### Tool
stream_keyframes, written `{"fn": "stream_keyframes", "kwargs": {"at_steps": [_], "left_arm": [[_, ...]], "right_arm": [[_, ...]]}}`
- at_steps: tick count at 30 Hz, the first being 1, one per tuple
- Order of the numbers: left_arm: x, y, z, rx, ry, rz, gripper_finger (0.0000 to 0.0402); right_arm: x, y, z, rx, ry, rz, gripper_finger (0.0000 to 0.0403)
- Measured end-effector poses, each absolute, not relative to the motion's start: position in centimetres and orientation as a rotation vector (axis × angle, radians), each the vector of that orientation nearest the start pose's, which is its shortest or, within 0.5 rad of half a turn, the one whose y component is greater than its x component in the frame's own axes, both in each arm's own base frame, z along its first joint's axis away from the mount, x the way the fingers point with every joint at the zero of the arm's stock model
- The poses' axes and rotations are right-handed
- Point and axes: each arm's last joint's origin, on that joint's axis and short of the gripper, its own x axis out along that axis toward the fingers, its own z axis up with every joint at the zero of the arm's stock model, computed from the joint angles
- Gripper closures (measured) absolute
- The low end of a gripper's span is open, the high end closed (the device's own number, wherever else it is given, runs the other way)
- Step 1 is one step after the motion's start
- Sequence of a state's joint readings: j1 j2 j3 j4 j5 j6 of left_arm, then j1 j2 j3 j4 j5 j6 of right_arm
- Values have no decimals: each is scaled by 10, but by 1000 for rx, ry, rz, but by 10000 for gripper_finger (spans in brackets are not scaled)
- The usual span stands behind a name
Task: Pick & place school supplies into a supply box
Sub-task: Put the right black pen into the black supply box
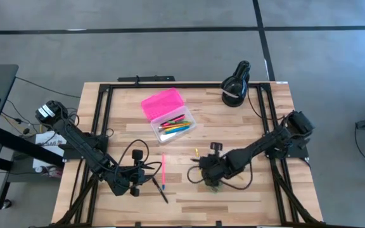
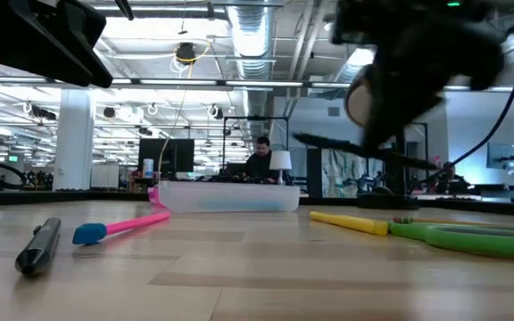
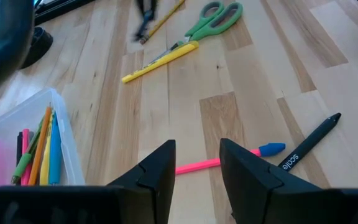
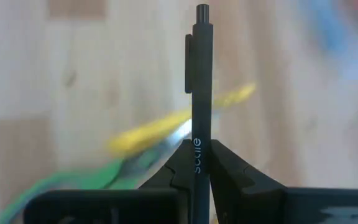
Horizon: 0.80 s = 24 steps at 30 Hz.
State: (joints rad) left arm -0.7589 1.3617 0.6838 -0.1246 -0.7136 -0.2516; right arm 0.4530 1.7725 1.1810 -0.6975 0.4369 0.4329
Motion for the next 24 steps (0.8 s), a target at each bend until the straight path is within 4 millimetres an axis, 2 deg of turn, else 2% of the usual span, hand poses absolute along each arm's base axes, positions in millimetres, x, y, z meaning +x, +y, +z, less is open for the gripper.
{"fn": "stream_keyframes", "kwargs": {"at_steps": [5, 9, 14, 18, 24], "left_arm": [[199, -162, 190, 294, 590, 32, 281], [199, -162, 190, 294, 589, 32, 281], [199, -162, 190, 295, 590, 32, 281], [199, -162, 190, 295, 590, 32, 281], [198, -161, 189, 310, 602, 38, 281]], "right_arm": [[335, 111, 199, -310, 988, -236, 391], [355, 81, 208, -377, 920, -243, 383], [372, 43, 215, -446, 851, -258, 381], [381, 12, 220, -425, 798, -222, 386], [392, -27, 207, -401, 789, -218, 377]]}}
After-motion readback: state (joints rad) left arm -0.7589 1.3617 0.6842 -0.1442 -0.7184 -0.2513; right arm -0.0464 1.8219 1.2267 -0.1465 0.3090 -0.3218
